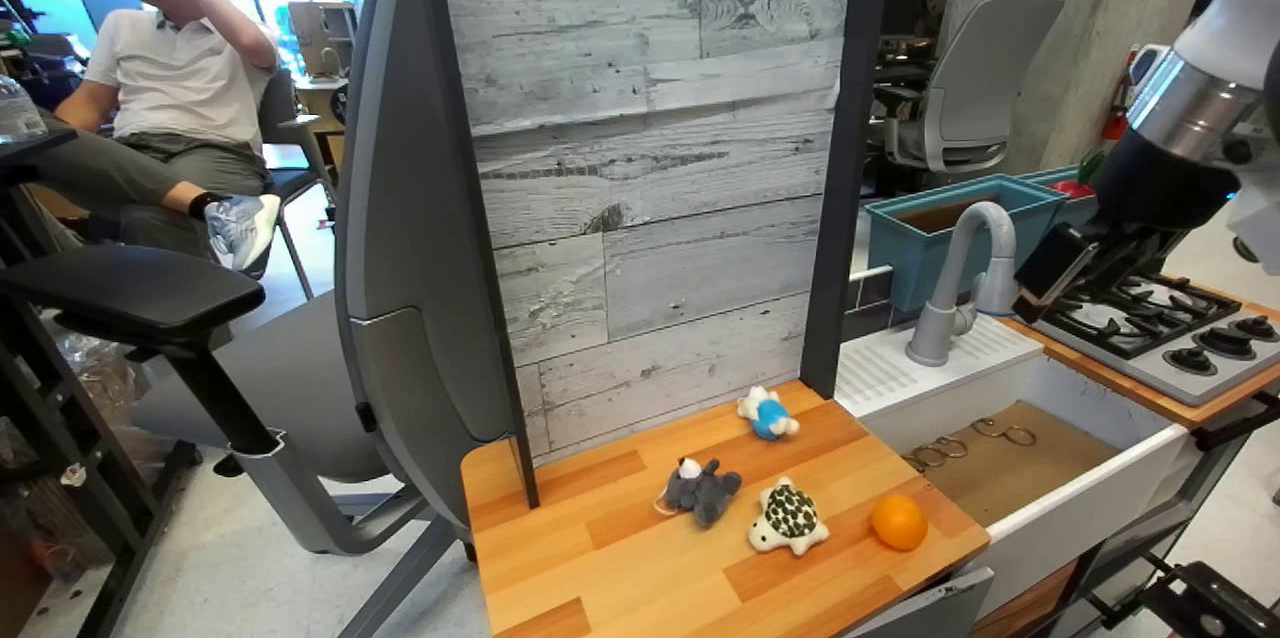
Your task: Turn the faucet to the left
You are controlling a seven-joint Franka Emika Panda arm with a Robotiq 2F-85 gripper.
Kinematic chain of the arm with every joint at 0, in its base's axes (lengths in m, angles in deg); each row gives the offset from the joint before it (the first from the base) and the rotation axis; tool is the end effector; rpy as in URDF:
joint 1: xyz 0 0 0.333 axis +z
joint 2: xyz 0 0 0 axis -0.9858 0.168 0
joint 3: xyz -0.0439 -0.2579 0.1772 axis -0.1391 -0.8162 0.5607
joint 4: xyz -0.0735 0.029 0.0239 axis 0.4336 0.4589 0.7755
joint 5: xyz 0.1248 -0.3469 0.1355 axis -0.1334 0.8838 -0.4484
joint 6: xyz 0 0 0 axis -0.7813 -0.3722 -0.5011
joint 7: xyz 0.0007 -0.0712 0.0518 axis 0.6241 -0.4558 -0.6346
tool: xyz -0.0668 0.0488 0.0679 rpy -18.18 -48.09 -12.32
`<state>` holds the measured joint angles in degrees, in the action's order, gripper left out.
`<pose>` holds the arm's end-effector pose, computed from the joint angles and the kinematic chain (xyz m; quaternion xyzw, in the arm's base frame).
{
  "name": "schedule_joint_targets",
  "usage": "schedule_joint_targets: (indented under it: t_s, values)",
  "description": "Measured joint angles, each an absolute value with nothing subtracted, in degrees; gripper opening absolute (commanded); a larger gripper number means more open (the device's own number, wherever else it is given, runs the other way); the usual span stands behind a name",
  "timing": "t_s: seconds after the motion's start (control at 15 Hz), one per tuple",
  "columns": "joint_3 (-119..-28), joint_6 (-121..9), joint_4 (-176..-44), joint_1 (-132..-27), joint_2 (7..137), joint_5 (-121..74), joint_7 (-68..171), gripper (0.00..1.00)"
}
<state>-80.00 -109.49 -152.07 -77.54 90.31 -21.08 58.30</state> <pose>0.5154 -0.0670 0.1168 0.9848 0.0206 0.1602 0.0636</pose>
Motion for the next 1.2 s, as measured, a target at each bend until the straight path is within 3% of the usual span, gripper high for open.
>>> schedule_joint_targets:
  t_s: [0.53,1.2]
  values:
    - [-79.88,-119.54,-146.68,-75.60,97.41,-21.85,58.61,1.00]
    - [-74.94,-119.69,-145.41,-79.32,98.19,-21.71,58.64,1.00]
